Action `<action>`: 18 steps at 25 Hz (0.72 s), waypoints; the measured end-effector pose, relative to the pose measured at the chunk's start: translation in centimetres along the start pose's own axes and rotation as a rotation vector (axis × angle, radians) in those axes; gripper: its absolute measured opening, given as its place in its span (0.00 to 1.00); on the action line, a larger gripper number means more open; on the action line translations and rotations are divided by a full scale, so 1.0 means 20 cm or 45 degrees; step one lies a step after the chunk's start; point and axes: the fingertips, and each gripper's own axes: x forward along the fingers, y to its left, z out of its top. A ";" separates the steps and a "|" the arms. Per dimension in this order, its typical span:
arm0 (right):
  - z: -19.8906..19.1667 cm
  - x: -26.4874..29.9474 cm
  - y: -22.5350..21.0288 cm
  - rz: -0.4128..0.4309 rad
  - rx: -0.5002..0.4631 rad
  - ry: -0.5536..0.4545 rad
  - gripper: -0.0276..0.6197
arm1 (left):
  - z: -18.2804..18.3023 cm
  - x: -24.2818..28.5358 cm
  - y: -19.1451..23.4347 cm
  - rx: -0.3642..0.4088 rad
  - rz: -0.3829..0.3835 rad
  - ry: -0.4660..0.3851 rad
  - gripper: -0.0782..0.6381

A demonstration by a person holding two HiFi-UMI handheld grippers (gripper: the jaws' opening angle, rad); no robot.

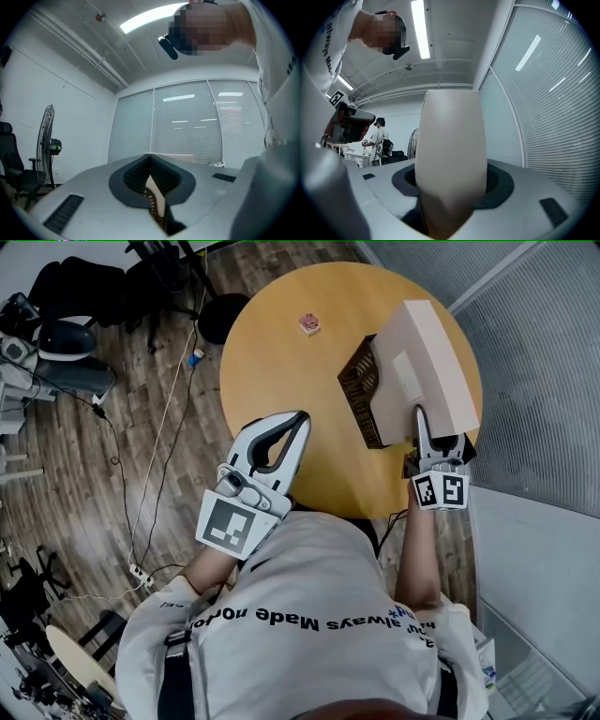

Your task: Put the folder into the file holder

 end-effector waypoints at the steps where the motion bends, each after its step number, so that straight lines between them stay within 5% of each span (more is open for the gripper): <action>1: 0.00 0.00 0.00 0.005 0.003 0.002 0.48 | 0.00 0.00 0.00 0.000 0.000 -0.002 0.14; 18: -0.08 -0.01 -0.02 0.047 0.000 0.003 0.48 | -0.01 -0.04 0.00 0.010 0.027 0.008 0.14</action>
